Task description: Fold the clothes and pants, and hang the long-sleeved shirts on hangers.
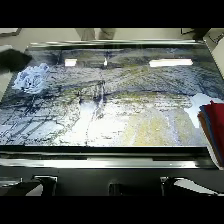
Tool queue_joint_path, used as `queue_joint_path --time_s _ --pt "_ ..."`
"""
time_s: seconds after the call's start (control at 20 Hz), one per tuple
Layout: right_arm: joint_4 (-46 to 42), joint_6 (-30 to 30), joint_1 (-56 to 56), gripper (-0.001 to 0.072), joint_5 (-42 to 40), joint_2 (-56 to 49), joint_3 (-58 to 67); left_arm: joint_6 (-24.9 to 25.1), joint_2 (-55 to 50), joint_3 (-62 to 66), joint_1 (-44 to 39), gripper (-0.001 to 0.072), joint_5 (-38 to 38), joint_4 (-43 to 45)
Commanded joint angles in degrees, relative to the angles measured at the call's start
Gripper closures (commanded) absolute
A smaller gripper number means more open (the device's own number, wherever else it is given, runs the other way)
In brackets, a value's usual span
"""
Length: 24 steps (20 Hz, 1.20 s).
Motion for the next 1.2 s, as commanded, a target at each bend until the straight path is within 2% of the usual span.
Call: queue_joint_path --time_s 0.0,0.05,0.1,0.15,0.2,0.25,0.3,0.35,0.4,0.55,1.15 --pt "6.8 -8.4 16.0 0.0084 -14.8 1.1 11.4 -10.1 -3.6 0.2 -6.2 0.0685 13.2 22.9" --pt "3.6 -6.6 22.8 0.0084 -13.7 1.1 11.2 -18.1 -6.3 0.2 -7.0 0.0684 9.6 27.8" --pt "-2.9 -2.4 30.5 0.0084 -10.7 0.1 10.4 -21.3 -9.0 0.2 -7.0 0.0681 4.2 28.1" --pt "-9.7 3.4 37.0 0.0083 -6.2 -1.9 9.3 -23.3 -12.2 0.1 -7.0 0.0626 -3.0 28.0" --pt "-12.7 7.7 42.7 0.0078 0.5 -4.7 7.8 -25.9 -15.1 -0.5 -7.0 0.0396 -10.1 27.6" --pt "-11.4 8.1 47.0 0.0054 7.1 -7.6 6.1 -27.9 -18.2 -1.5 -7.0 0.0005 -18.6 25.2" --pt "-9.2 8.1 50.3 0.0035 11.7 -10.2 4.5 -25.8 -20.2 -3.2 -7.0 0.0006 -24.7 22.7" --pt "-7.5 8.2 53.3 0.0033 14.6 -12.2 3.0 -26.4 -20.2 -6.8 -7.5 0.0006 -24.8 20.9" --pt "-7.2 8.9 55.5 0.0033 14.8 -12.8 1.4 -27.8 -18.3 -10.9 -8.2 0.0007 -21.4 20.7" --pt "-10.8 9.9 59.9 0.0008 10.4 -12.7 -0.2 -27.9 -12.0 -19.6 -10.1 0.0007 -9.9 21.9" --pt "-11.9 9.1 60.3 0.0014 10.7 -12.6 -0.2 -28.0 -12.0 -19.5 -10.0 0.0005 -9.4 21.9"
